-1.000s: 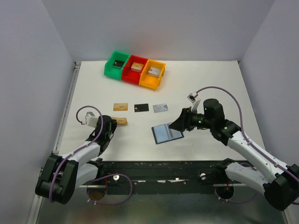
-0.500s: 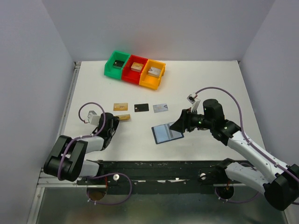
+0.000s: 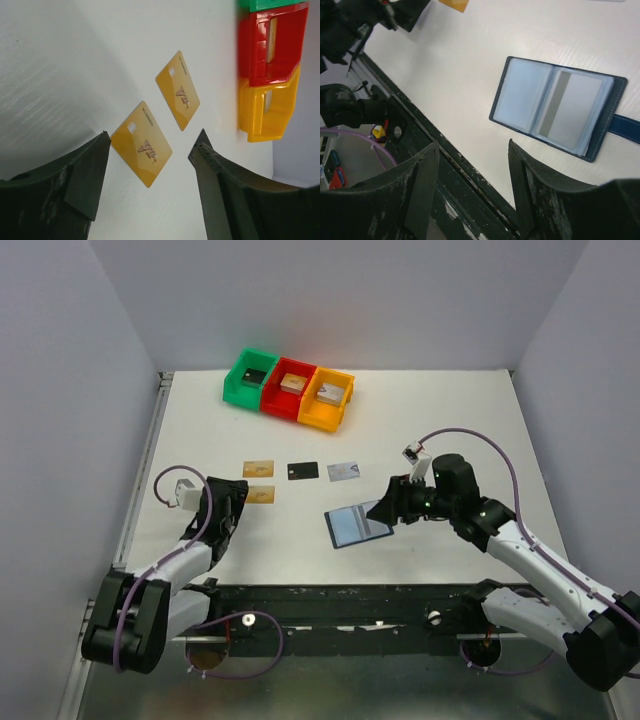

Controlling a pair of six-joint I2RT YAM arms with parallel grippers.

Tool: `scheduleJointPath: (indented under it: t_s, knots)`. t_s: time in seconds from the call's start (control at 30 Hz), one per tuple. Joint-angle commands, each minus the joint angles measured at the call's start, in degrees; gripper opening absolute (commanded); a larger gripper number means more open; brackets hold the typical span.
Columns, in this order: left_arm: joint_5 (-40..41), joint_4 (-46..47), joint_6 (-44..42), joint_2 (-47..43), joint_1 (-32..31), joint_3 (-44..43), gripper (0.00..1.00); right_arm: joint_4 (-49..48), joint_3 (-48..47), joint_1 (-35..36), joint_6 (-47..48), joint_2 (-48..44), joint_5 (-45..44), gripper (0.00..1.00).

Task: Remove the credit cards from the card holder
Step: Place the credit card at the center of the board, then remove the credit card from the card holder.

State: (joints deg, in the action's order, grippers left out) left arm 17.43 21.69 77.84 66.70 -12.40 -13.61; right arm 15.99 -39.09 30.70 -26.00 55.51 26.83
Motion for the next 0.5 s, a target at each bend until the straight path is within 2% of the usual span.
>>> scheduleJointPath:
  t_s: [0.0,0.1,0.23,0.33,0.47]
  knots:
    - [1.8,-15.3,-1.8,-8.8,0.9,-0.7,0.81,4.7,-1.3,0.2,0.9,-0.5,-8.4,0.66]
    - [2.8,-21.6,-3.3,-12.5,1.1,-2.4,0.89,6.0,-1.4,0.2,0.3,0.0,-13.3,0.67]
    - [1.3,-28.5,-9.9,-14.7,1.2,-6.6,0.9,9.1,-1.7,0.2,-0.8,1.4,-22.6,0.68]
    - [-6.3,-26.5,-17.6,-14.0,1.1,-9.2,0.87,11.3,-2.4,-0.8,-0.7,4.1,-25.2,0.69]
    - [-16.7,-20.7,-21.6,-10.1,-2.6,-10.7,0.81,10.1,-1.4,-3.0,-2.2,8.7,-24.9,0.68]
